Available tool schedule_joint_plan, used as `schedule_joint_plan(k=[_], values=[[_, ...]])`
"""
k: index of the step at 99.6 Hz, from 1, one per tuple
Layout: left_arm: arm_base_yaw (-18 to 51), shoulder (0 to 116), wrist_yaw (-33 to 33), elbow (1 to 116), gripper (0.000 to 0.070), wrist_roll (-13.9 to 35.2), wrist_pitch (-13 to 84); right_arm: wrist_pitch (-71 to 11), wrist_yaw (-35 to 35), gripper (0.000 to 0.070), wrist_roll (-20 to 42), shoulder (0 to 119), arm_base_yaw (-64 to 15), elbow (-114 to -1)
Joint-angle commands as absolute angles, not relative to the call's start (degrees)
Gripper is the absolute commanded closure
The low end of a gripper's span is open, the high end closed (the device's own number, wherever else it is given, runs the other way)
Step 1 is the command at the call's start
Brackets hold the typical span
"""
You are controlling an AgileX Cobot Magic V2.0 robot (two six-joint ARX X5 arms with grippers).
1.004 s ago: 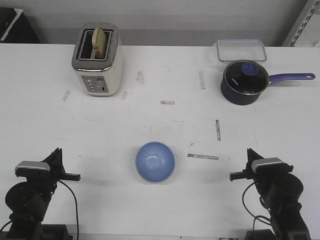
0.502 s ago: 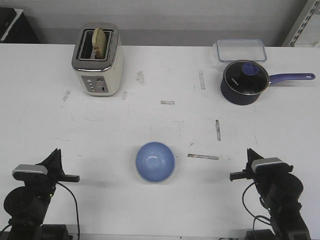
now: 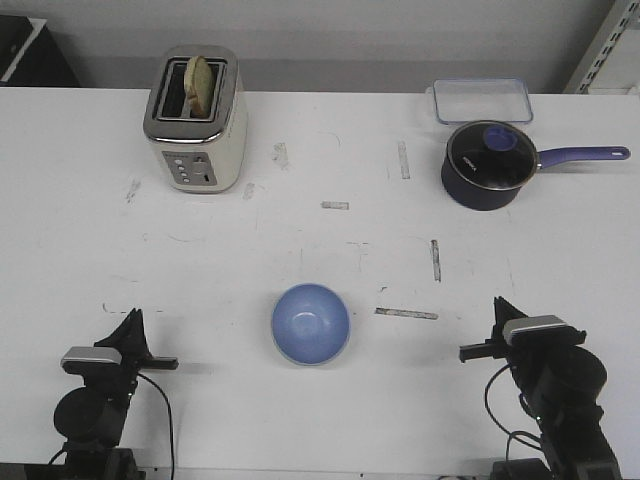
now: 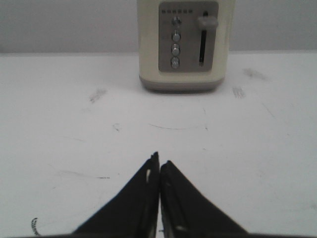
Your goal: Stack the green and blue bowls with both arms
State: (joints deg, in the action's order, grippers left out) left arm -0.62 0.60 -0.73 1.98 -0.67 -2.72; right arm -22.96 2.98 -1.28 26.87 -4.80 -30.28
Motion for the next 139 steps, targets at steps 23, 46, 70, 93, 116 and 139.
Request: schedule_joint_plan(k=[23, 46, 70, 93, 116, 139], values=[[-0.6, 0.2, -1.3, 0.7, 0.0698, -0.6, -5.7, -20.9, 3.0, 0.07, -1.5, 27.0, -4.8, -30.7], [-0.6, 0.2, -1.3, 0.7, 0.0698, -0.6, -5.7, -19.0, 3.0, 0.07, -1.5, 27.0, -4.8, -30.7], [-0.6, 0.2, -1.3, 0.7, 0.0698, -0.6, -5.7, -19.0, 3.0, 0.07, -1.5, 27.0, -4.8, -30.7], [-0.6, 0.2, -1.3, 0.7, 0.0698, -0.6, -5.7, -19.1, 1.6, 0.07, -5.0, 26.9, -4.8, -30.7], [-0.6, 0.2, -1.3, 0.7, 0.0698, -0.6, -5.7, -16.5, 1.7, 0.07, -3.3, 25.0, -4.5, -30.7], [-0.6, 0.2, -1.3, 0.7, 0.0698, -0.6, -5.7, -13.5, 2.1, 0.07, -4.0, 22.0, -0.4, -26.1]])
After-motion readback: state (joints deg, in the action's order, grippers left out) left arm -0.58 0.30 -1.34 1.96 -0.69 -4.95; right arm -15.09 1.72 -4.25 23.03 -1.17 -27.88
